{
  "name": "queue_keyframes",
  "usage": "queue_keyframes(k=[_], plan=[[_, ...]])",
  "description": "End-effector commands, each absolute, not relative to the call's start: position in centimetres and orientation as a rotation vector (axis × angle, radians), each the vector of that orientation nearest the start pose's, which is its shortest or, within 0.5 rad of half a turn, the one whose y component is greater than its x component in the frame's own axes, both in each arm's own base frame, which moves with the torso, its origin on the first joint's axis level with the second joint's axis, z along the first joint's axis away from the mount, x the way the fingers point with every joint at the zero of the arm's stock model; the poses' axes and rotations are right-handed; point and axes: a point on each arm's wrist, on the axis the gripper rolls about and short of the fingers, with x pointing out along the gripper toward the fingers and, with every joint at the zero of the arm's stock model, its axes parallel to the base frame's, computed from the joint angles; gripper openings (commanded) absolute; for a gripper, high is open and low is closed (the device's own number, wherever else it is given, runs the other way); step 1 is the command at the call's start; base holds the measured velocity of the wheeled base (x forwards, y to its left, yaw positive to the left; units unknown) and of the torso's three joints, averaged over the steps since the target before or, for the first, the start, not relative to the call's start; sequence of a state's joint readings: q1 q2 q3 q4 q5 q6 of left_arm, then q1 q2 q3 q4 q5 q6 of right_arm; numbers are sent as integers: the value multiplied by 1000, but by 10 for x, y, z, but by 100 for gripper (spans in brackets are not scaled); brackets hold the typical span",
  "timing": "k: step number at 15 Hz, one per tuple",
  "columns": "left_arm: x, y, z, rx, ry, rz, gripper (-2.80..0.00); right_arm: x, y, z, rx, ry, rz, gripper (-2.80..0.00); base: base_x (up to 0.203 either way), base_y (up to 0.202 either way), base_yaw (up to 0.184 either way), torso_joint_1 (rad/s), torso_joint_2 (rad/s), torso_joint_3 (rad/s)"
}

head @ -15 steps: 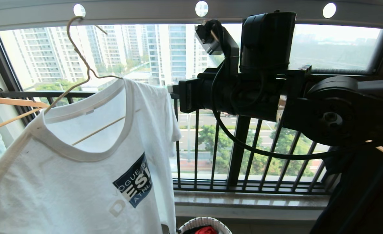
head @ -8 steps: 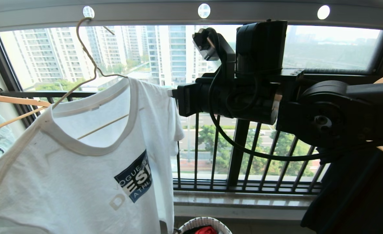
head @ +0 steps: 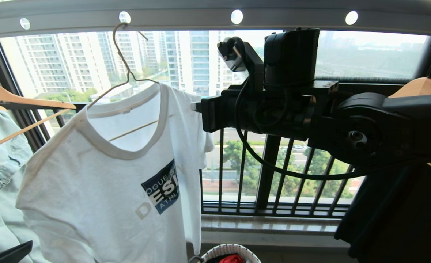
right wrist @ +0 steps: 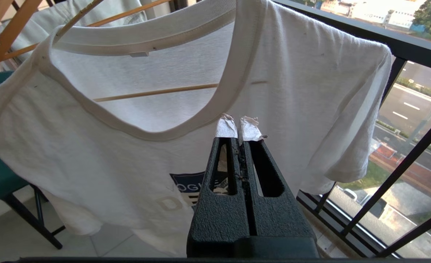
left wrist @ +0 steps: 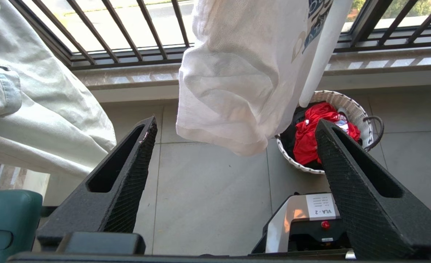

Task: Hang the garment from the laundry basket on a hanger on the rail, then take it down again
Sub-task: Take the clothes off the clothes rack

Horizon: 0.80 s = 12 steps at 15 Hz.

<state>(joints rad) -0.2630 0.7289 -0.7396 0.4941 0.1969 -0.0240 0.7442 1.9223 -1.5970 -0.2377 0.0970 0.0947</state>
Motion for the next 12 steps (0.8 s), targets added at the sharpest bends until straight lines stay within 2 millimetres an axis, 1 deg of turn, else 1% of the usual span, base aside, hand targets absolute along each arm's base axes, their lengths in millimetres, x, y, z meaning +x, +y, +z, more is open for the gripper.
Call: queue_keyframes(k=[1,4,10,12], plan=[[59,-11,223,102,539,-53,0,292,268,286,59,131,828,-280,0,0,0,0,0,0],[74,-15,223,109,558,-52,0,296,263,285,61,134,816,-280,0,0,0,0,0,0],[96,-21,219,119,585,-46,0,295,262,289,66,120,819,-280,0,0,0,0,0,0],[101,-21,210,150,621,21,0,295,261,290,69,112,819,-280,0,0,0,0,0,0]])
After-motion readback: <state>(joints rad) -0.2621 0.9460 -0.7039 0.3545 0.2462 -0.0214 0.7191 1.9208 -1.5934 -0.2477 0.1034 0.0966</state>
